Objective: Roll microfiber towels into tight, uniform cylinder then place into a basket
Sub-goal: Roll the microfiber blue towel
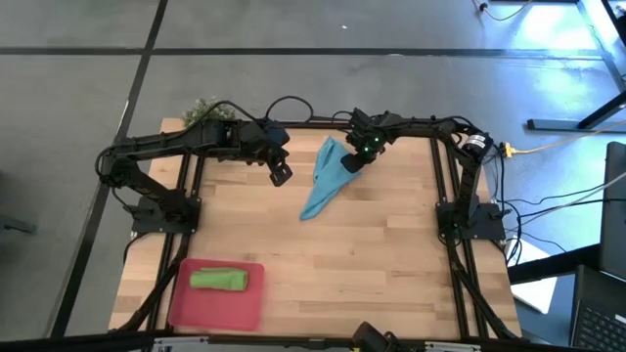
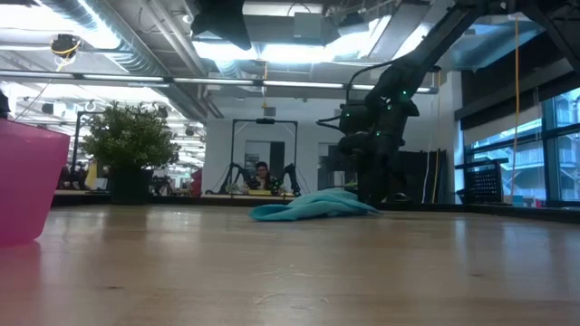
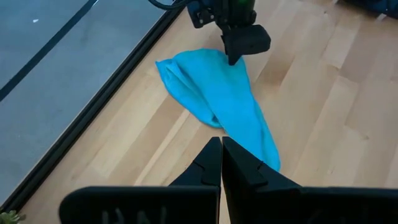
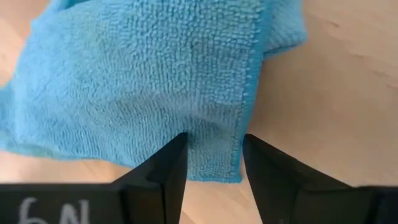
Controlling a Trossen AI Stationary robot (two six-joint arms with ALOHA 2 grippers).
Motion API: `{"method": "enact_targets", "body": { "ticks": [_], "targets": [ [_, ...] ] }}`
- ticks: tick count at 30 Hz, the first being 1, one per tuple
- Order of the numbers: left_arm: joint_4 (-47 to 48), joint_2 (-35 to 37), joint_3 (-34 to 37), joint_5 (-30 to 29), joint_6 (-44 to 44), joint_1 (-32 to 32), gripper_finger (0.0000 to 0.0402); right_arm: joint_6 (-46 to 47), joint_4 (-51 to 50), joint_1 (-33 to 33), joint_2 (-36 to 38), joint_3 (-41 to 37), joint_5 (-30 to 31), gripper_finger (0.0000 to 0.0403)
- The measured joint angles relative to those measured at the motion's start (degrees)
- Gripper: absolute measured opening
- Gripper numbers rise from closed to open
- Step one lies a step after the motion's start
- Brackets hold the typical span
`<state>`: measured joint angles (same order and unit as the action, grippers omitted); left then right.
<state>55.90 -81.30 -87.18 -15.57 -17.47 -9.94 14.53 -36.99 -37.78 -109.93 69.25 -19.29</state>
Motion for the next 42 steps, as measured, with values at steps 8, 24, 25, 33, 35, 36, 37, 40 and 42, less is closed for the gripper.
{"method": "enact_targets", "body": {
  "ticks": [8,24,25,33,35,36,37,40,42],
  "targets": [
    [0.0,0.0,0.0,0.0,0.0,0.0,0.0,-4.3,-2.4,0.0,0.0,0.0,0.0,0.0156],
    [0.0,0.0,0.0,0.0,0.1,0.0,0.0,-5.8,0.8,-0.1,0.3,-4.0,-0.7,0.0156],
    [0.0,0.0,0.0,0.0,0.1,0.0,0.0,-5.8,1.2,-0.1,0.4,-4.6,-0.9,0.0156],
    [0.0,0.0,0.0,0.0,0.1,0.0,0.0,-7.8,1.5,0.0,0.2,-5.1,-1.1,0.0097],
    [0.1,0.0,0.0,0.0,0.1,0.0,0.0,-7.8,1.8,0.0,0.2,-5.1,-0.9,0.0055],
    [0.4,0.0,0.0,0.0,0.0,0.0,0.0,-7.9,2.0,-0.1,0.2,-5.1,-0.8,0.0032],
    [0.4,0.0,0.2,0.0,-0.2,0.0,0.0,-8.4,2.2,-0.1,0.2,-5.1,-0.7,0.0017],
    [0.8,-0.1,1.3,0.0,-0.2,0.0,0.0,-8.9,2.4,-0.1,0.1,-5.2,-0.8,0.0011],
    [0.8,-0.1,1.8,0.0,-0.2,0.0,0.0,-8.9,2.4,-0.1,0.4,-5.1,-1.1,0.0007]
  ]
}}
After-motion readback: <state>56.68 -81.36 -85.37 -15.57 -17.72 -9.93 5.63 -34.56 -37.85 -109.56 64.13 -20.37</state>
